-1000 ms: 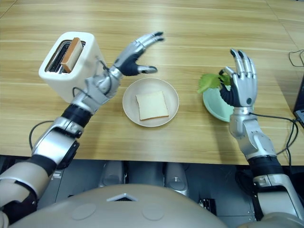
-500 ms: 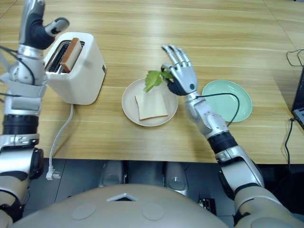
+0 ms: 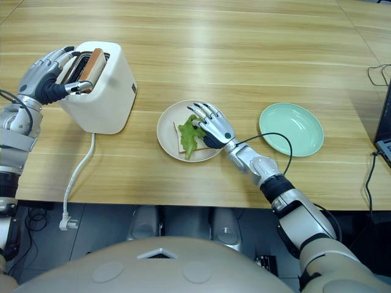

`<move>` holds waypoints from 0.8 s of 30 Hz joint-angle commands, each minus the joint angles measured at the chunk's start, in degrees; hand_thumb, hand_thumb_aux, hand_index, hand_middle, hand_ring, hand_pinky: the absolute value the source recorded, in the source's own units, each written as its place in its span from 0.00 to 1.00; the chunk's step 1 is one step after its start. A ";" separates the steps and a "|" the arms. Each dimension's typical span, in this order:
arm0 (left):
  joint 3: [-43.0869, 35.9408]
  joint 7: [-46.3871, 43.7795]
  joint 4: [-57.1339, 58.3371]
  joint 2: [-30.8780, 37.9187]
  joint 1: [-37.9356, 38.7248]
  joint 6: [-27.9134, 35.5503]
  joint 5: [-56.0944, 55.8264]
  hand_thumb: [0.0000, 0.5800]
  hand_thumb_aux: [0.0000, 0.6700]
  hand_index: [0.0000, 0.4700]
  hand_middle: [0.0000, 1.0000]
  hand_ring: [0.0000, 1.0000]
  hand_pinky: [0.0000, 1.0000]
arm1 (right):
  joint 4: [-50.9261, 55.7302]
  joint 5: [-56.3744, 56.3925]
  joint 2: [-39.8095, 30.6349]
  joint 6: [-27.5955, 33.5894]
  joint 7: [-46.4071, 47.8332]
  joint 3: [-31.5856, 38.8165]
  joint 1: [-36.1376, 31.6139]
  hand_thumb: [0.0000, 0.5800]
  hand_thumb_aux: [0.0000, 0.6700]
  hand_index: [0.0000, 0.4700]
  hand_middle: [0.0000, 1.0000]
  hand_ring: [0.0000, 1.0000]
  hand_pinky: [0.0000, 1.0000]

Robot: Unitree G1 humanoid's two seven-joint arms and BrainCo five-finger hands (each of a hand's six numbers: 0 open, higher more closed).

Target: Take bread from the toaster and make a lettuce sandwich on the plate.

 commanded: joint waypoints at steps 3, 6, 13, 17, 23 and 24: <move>-2.45 -2.21 1.55 0.69 -0.45 1.62 2.04 0.00 0.00 0.00 0.00 0.00 0.00 | 1.64 -0.38 -1.27 -0.28 0.37 0.80 1.07 1.00 0.98 0.96 0.00 0.00 0.00; -3.04 -2.74 1.64 0.63 -0.46 1.53 2.11 0.00 0.00 0.00 0.00 0.00 0.00 | 0.95 0.24 -1.43 -0.03 -0.32 0.12 1.70 0.50 0.29 0.29 0.00 0.00 0.00; -2.54 -2.91 1.92 0.35 -0.39 2.44 1.82 0.00 0.00 0.00 0.00 0.00 0.00 | 0.29 0.98 -1.17 0.18 -3.00 -0.70 2.23 0.00 0.00 0.00 0.00 0.00 0.00; -2.99 -3.14 2.37 0.10 -0.60 2.68 1.74 0.00 0.00 0.00 0.00 0.00 0.00 | -0.39 0.90 -0.70 0.24 -3.95 -0.42 2.39 0.00 0.00 0.00 0.00 0.00 0.00; -2.43 -2.45 2.31 -0.69 -1.34 2.89 0.80 0.99 0.91 0.89 0.00 0.00 0.00 | -0.82 1.05 -0.62 0.32 -4.40 -0.52 2.62 0.00 0.00 0.00 0.00 0.00 0.00; -2.36 -2.38 2.27 -0.80 -1.47 2.74 0.57 1.00 1.00 0.98 0.00 0.00 0.00 | -0.88 1.08 -0.66 0.32 -4.45 -0.56 2.68 0.00 0.00 0.00 0.00 0.00 0.00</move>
